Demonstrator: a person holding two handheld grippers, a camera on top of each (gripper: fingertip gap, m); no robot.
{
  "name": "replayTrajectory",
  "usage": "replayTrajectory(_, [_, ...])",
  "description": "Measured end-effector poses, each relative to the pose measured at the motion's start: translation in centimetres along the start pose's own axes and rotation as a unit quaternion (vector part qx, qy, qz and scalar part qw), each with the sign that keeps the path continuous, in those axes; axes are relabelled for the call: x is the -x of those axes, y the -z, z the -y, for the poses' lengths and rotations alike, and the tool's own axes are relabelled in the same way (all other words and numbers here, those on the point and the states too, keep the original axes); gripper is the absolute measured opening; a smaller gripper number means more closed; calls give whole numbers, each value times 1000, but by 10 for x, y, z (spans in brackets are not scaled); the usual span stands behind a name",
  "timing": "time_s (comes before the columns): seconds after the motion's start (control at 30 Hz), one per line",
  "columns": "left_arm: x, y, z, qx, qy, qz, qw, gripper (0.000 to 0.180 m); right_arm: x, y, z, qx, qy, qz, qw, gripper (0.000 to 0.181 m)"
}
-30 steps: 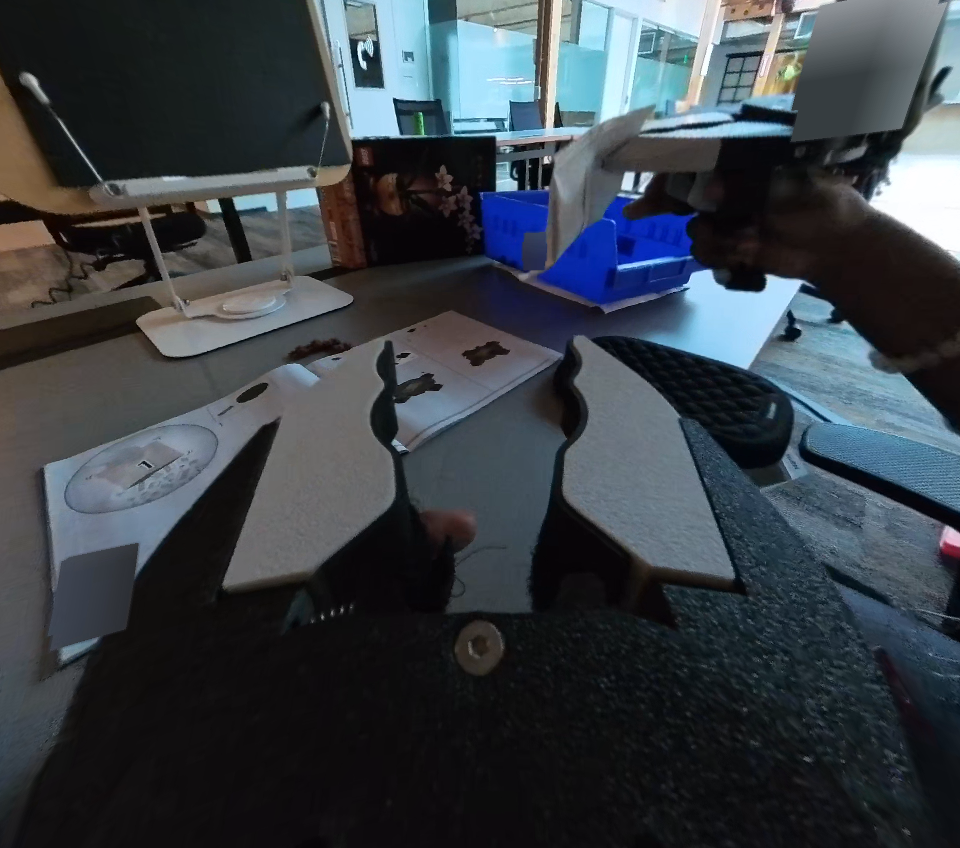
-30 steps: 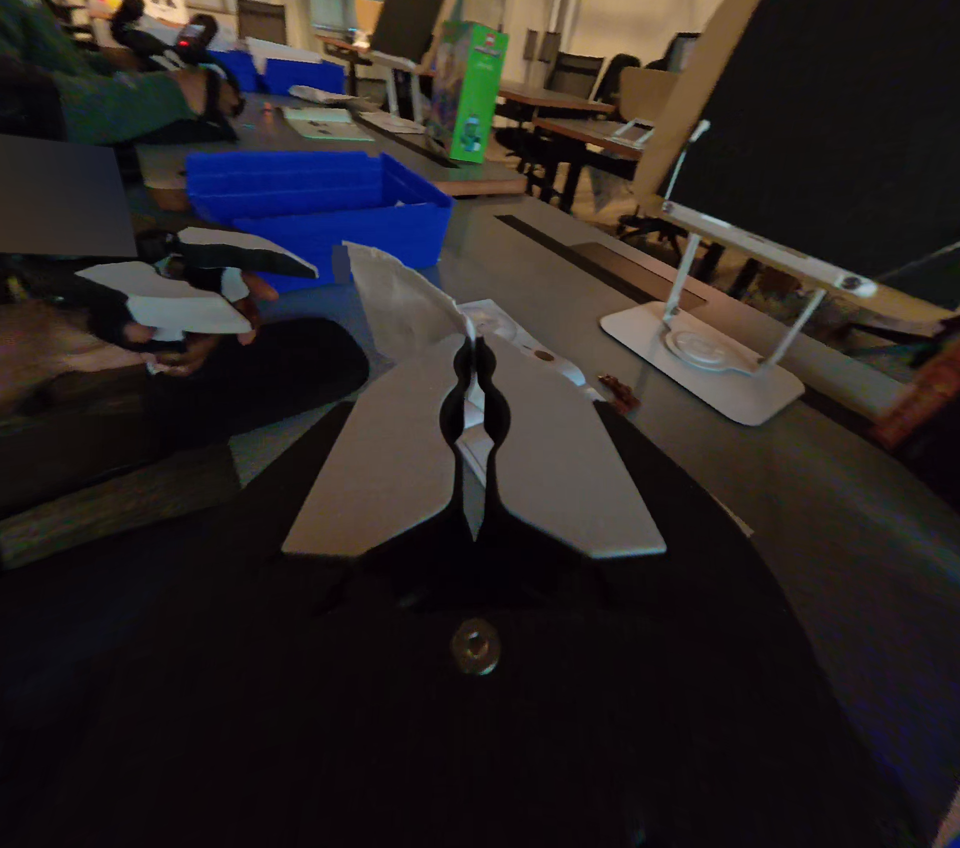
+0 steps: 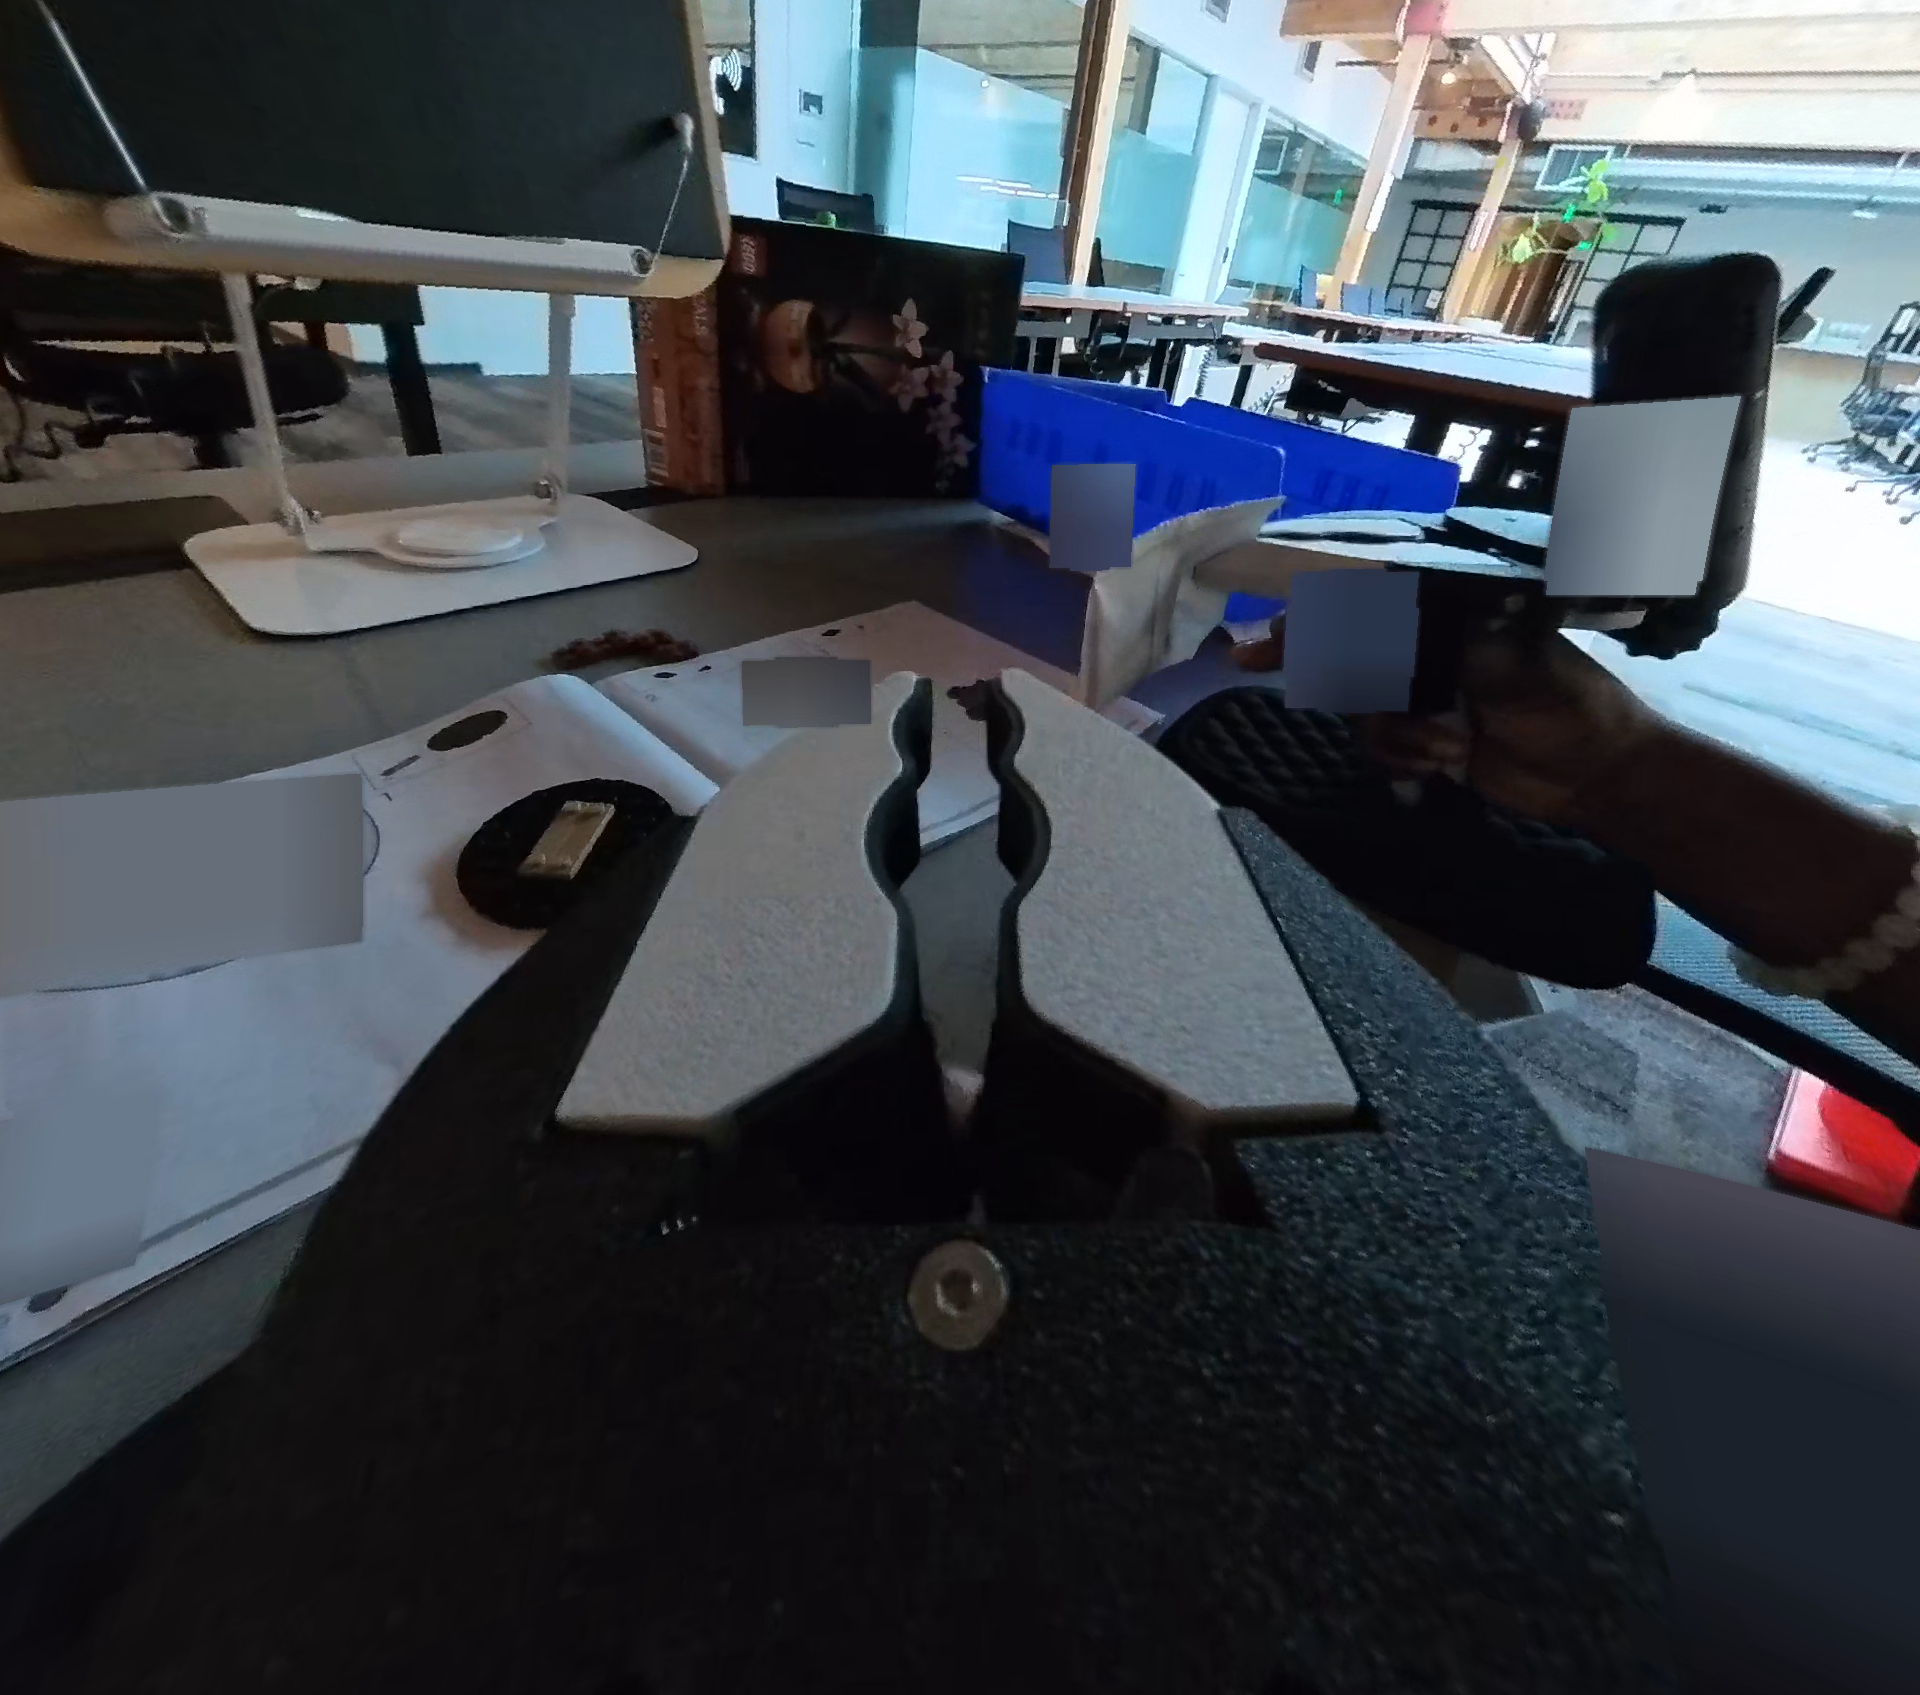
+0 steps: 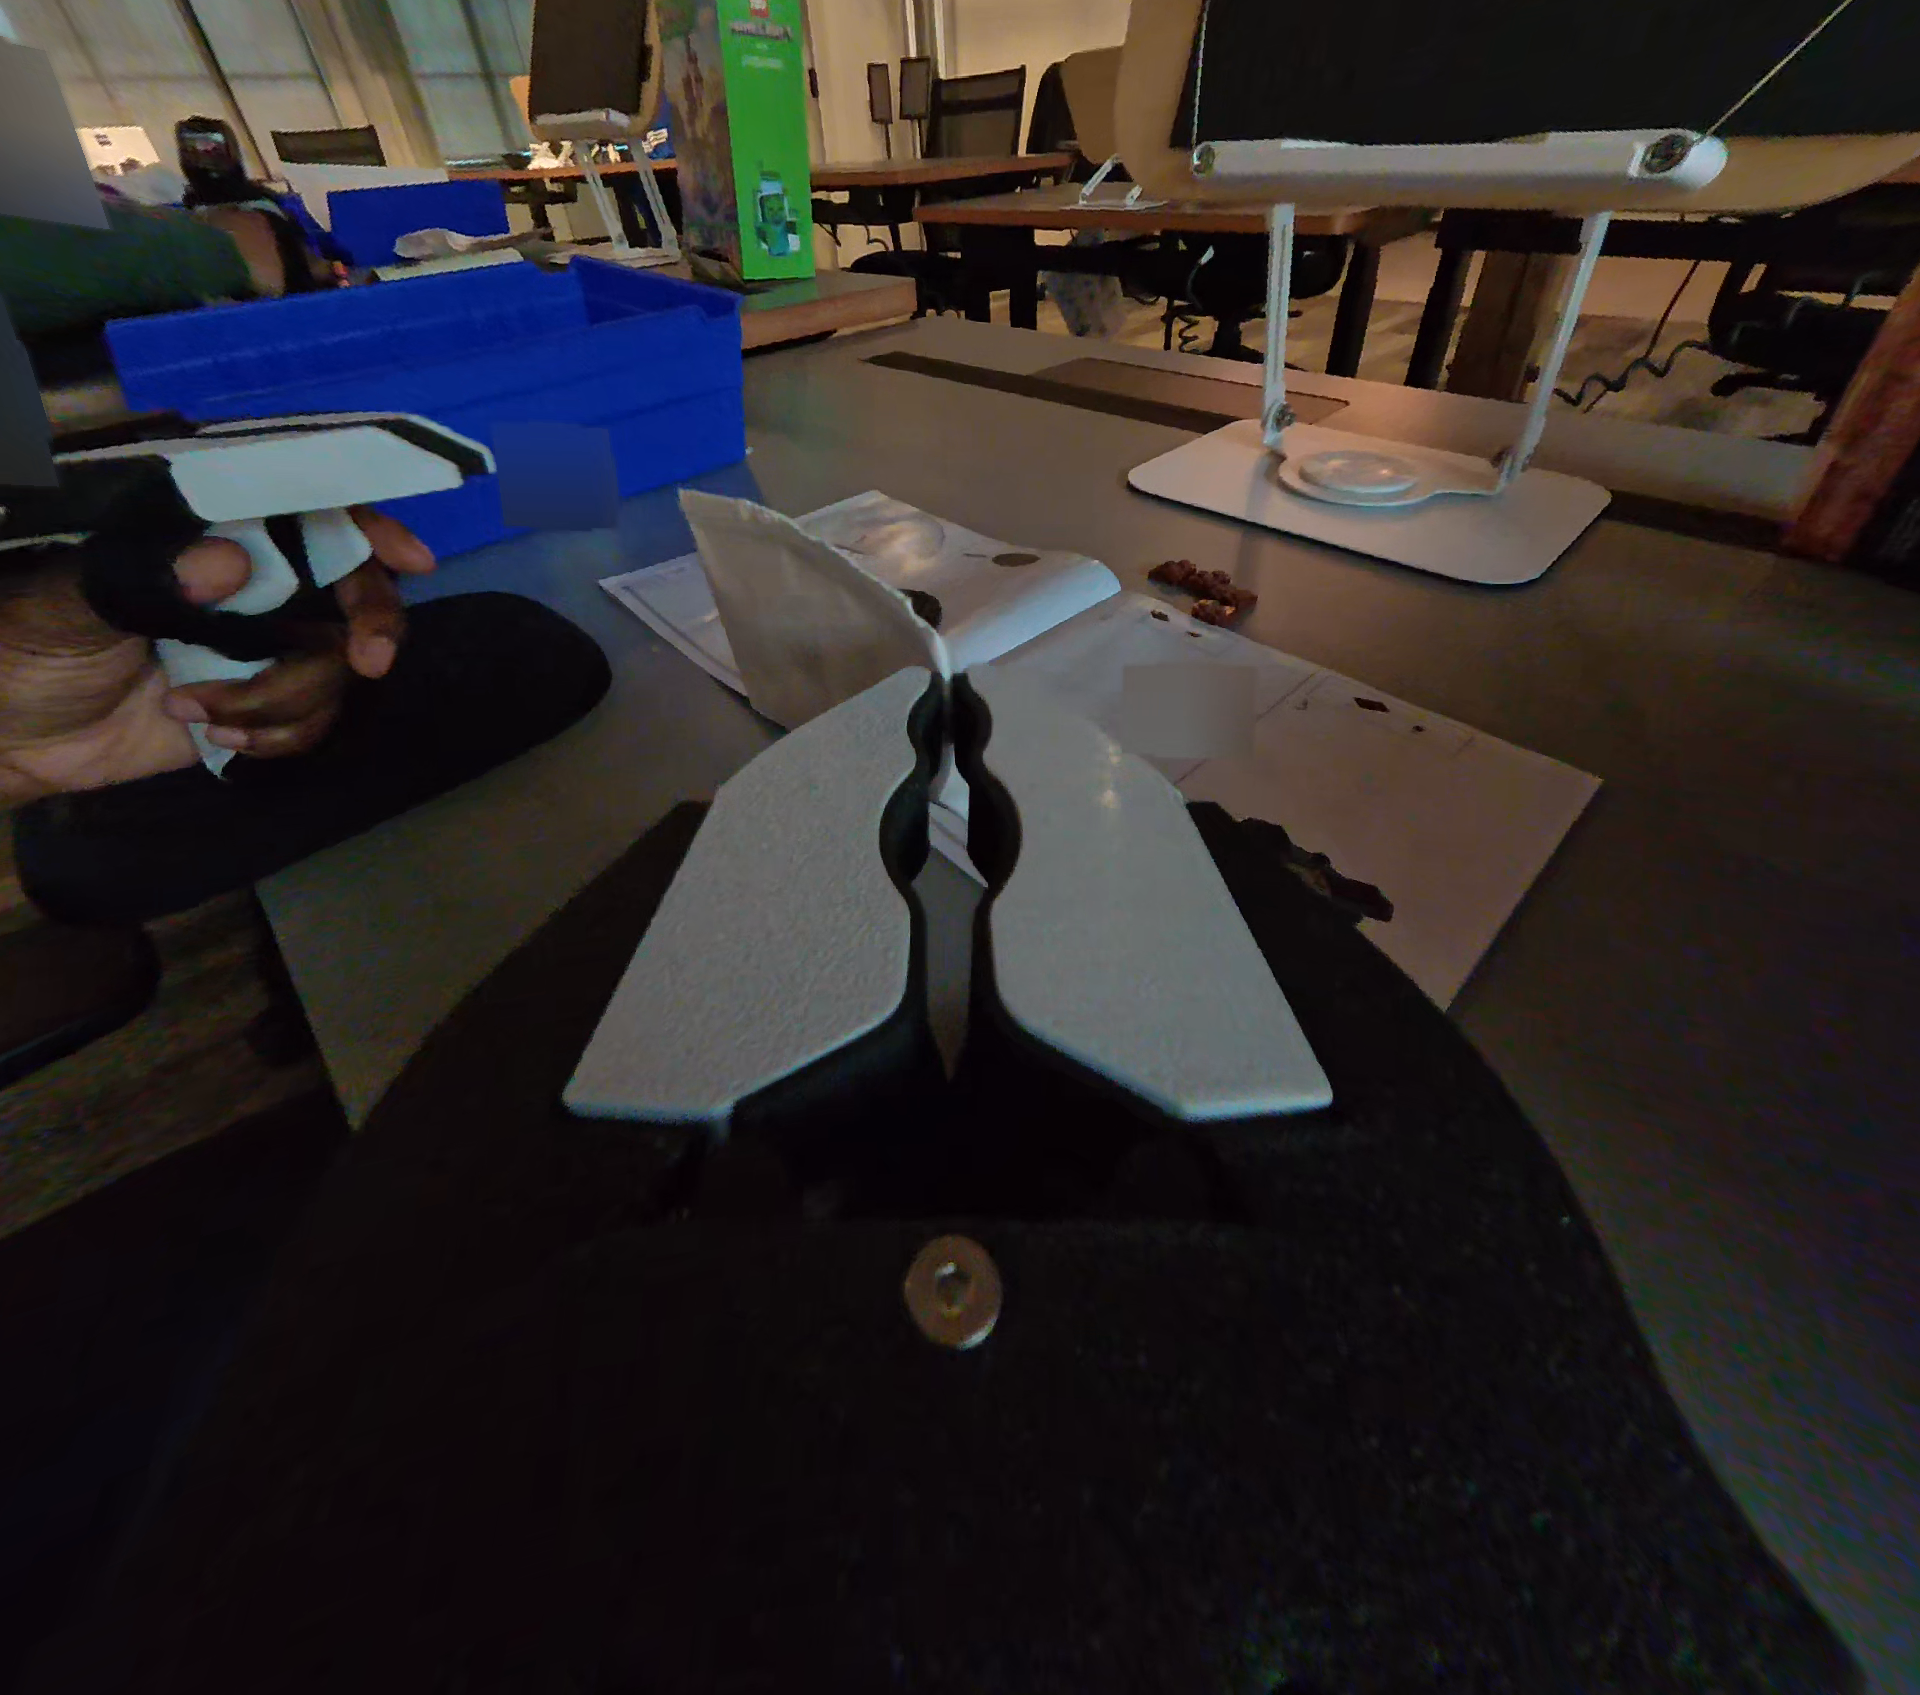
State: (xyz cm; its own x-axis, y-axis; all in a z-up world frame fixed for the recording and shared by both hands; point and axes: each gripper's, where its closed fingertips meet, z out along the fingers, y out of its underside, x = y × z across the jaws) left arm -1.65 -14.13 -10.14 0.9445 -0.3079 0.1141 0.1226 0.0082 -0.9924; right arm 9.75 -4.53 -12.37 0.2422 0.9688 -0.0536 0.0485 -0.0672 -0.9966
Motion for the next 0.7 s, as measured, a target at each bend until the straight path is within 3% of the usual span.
replayTrajectory(0.7, [-11,-7,-14,48,-28,-25,998,57,-2,4,5,-20,-16,6,1000,0])
